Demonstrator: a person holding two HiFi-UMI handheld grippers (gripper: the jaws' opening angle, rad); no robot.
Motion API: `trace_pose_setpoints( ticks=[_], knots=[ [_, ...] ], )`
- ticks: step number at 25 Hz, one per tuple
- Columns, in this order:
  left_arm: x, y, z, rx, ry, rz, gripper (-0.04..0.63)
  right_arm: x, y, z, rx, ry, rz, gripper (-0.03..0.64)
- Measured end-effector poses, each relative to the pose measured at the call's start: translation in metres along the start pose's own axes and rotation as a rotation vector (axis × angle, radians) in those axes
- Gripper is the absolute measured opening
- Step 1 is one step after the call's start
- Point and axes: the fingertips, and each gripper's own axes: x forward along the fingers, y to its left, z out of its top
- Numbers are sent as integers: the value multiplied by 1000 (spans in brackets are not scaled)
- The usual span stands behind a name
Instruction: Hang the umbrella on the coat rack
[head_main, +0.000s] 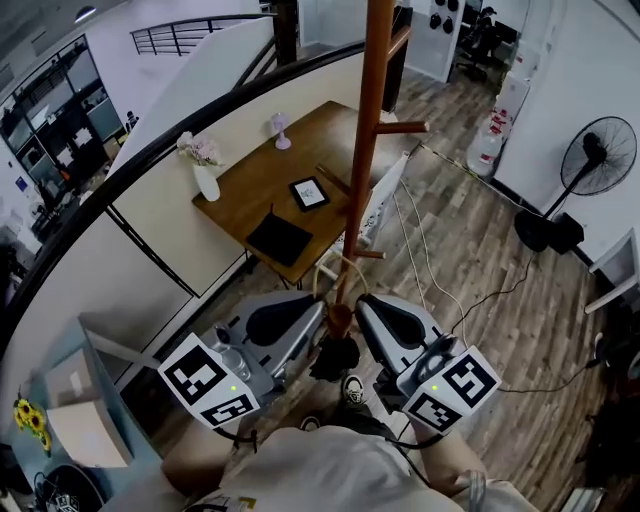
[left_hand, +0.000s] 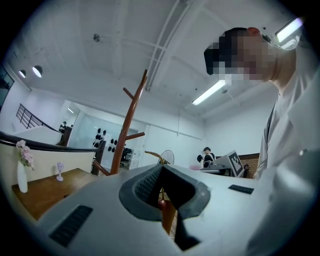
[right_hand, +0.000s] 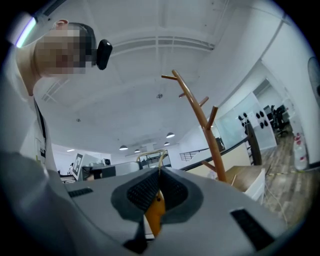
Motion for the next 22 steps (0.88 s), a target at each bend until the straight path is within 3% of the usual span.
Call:
trace_pose_setpoints(
  ticks=[5, 10, 14, 22],
  knots=[
    [28, 25, -13, -28, 10, 75, 0, 14, -41, -7, 61, 44, 65, 8],
    [50, 41, -30, 20, 59, 179, 0, 25, -65, -20, 91, 111, 148, 8],
    [57, 53, -37, 8, 55, 265, 0, 32, -77, -28, 104, 152, 223, 8],
    [66, 67, -38, 15, 38, 371, 0, 44, -99, -28, 125, 151, 292, 8]
  ],
)
